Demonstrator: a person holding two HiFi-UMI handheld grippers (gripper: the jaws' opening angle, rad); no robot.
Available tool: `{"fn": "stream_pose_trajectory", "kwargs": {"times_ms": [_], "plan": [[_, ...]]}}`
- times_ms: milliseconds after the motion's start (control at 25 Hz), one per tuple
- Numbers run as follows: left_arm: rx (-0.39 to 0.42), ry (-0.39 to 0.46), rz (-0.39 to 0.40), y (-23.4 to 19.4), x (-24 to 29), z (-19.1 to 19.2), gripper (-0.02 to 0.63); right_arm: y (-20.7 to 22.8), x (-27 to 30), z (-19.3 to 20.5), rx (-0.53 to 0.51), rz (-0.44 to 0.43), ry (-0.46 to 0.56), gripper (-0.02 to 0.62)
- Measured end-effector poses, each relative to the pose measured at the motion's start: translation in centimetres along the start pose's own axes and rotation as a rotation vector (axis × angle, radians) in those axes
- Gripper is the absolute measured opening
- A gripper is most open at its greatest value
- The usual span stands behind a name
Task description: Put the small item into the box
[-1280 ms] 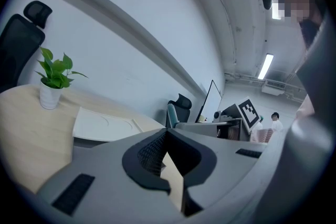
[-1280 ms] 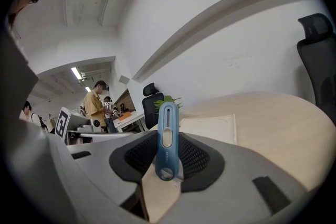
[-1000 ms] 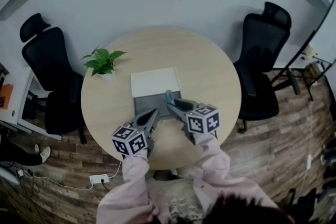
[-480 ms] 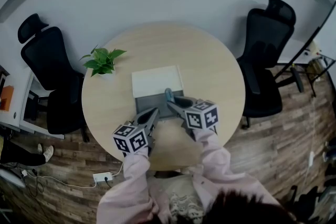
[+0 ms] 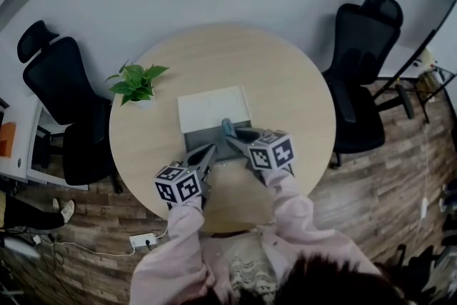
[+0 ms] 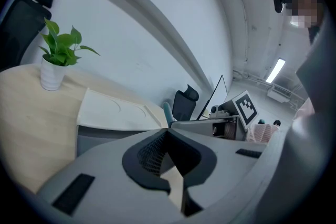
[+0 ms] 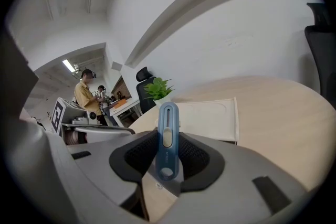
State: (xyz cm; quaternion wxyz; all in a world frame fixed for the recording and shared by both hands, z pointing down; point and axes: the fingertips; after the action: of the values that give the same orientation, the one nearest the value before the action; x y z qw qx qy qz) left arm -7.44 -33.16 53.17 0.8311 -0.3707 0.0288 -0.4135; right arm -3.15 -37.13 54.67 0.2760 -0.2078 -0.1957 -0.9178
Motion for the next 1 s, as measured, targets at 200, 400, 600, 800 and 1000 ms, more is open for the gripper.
{"fn": "stream_pose_trajectory", "kwargs": {"times_ms": [200,400,600,800,1000], "plan": [[-0.011,-0.027,0.004,-0.7,0.3,0.3,0.009,0.5,0.7,0.9,-0.007,0.009,-0.050,0.138],[-0.031,-0.049,0.006,-1.5,0.7,0.7,0.009,0.8,1.5,1.7,-0.005,0.009,-0.098,0.138],[-0.051,-0.072,0.013,-1.8,1.2,1.4,0.009,1.1,2.2,2.4,-0.026,0.006,-0.156,0.138],[-0.067,-0.082,0.007,-2.6,1.2,1.9,0.009,1.3,3.0,3.3,-0.026,0.001,-0.206,0.138],[-0.083,-0.082,0.000,-3.2,1.2,2.0,0.009,1.1,4.1,4.5,-0.037,-0.012,-0.257,0.138]]}}
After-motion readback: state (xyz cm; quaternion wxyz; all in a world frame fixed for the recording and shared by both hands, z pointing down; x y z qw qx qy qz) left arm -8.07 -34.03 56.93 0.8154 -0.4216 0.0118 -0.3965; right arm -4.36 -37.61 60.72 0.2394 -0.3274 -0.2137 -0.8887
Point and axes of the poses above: the fingertips, and each gripper's own axes: x forward along the fingers, y to its right, z out of its underside, and after that the axes turned 9 degrees about -x, right-handed
